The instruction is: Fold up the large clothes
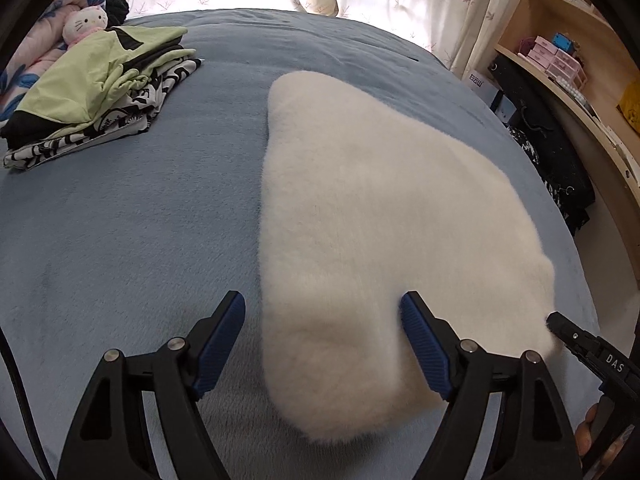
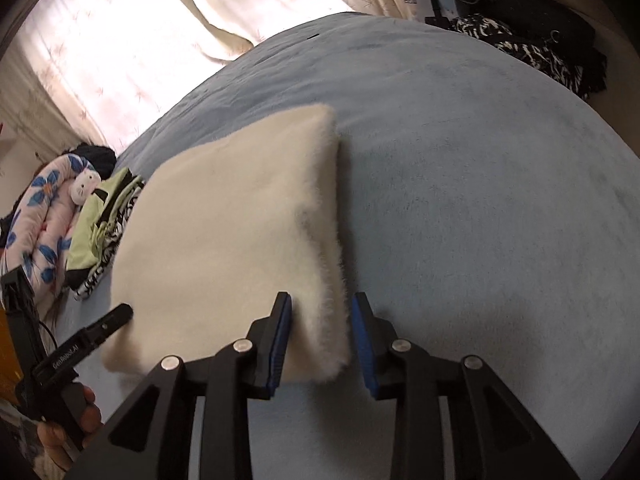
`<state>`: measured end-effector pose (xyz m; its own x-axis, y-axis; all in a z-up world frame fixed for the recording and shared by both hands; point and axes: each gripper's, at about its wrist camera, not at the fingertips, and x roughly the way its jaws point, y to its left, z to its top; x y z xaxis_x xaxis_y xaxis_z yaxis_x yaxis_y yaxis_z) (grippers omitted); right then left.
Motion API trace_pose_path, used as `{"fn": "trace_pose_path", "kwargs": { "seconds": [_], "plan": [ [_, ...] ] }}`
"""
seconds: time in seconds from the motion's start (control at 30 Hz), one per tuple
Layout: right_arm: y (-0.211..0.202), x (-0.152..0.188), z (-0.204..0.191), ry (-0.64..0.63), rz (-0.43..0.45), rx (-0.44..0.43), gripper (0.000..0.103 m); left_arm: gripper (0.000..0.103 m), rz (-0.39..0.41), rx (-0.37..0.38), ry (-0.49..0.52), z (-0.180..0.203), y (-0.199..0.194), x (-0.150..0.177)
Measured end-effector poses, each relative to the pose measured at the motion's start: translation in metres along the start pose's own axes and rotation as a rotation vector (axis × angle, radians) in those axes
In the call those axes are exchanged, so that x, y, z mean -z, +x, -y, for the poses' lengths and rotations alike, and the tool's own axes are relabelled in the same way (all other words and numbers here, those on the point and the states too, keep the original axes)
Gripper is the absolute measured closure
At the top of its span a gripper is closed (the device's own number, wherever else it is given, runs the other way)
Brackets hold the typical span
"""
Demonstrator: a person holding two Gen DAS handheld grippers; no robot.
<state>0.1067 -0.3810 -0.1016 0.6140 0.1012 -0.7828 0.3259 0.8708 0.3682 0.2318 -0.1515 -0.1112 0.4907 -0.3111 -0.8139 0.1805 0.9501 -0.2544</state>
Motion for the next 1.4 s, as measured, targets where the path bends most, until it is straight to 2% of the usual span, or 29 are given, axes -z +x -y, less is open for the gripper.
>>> {"fn": "trace_pose_path", "kwargs": {
  "seconds": [0.17, 0.33, 0.4, 0.6, 0.73, 0.83, 0.97, 1.07, 1.13, 1.2, 1.3, 1.4],
  "plan": [
    [-0.004, 0.006, -0.009, 0.013, 0.0, -0.005, 0.072, 0.024, 0.006, -0.03, 0.017, 0.002, -0.015, 0.003],
    [-0.018, 0.016, -0.019, 0.035, 0.018, -0.015, 0.044, 0.024, -0.015, -0.022, 0.011, -0.001, -0.03, 0.006],
    [-0.021, 0.019, -0.023, 0.031, 0.007, -0.016, 0.04, 0.024, -0.026, -0.012, 0.007, -0.002, -0.034, 0.007],
    [-0.02, 0.035, -0.034, 0.007, -0.08, -0.038, 0.04, 0.024, -0.07, -0.018, 0.03, -0.003, -0.046, 0.018],
    [-0.019, 0.044, -0.042, -0.029, -0.121, 0.003, 0.037, 0.024, -0.087, -0.028, 0.045, -0.003, -0.054, 0.026],
    [-0.024, 0.046, -0.047, -0.04, -0.098, 0.018, 0.037, 0.024, -0.079, -0.022, 0.059, -0.003, -0.062, 0.028],
    [-0.039, 0.041, -0.049, -0.047, 0.002, 0.062, 0.037, 0.024, -0.047, -0.055, 0.105, 0.004, -0.076, 0.024],
    [-0.049, 0.031, -0.053, -0.099, 0.064, 0.103, 0.037, 0.024, -0.038, -0.077, 0.11, 0.007, -0.084, 0.016],
    [-0.056, 0.021, -0.057, -0.141, 0.096, 0.125, 0.037, 0.024, -0.021, -0.064, 0.119, 0.009, -0.09, 0.008],
    [-0.061, 0.011, -0.058, -0.166, 0.094, 0.108, 0.037, 0.024, -0.001, -0.046, 0.125, 0.013, -0.096, 0.002],
    [-0.06, -0.01, -0.056, -0.183, 0.04, 0.057, 0.036, 0.024, 0.054, -0.053, 0.141, 0.021, -0.099, -0.009],
    [-0.056, -0.026, -0.052, -0.19, 0.016, 0.061, 0.036, 0.024, 0.083, -0.013, 0.14, 0.024, -0.093, -0.018]
  ]
}}
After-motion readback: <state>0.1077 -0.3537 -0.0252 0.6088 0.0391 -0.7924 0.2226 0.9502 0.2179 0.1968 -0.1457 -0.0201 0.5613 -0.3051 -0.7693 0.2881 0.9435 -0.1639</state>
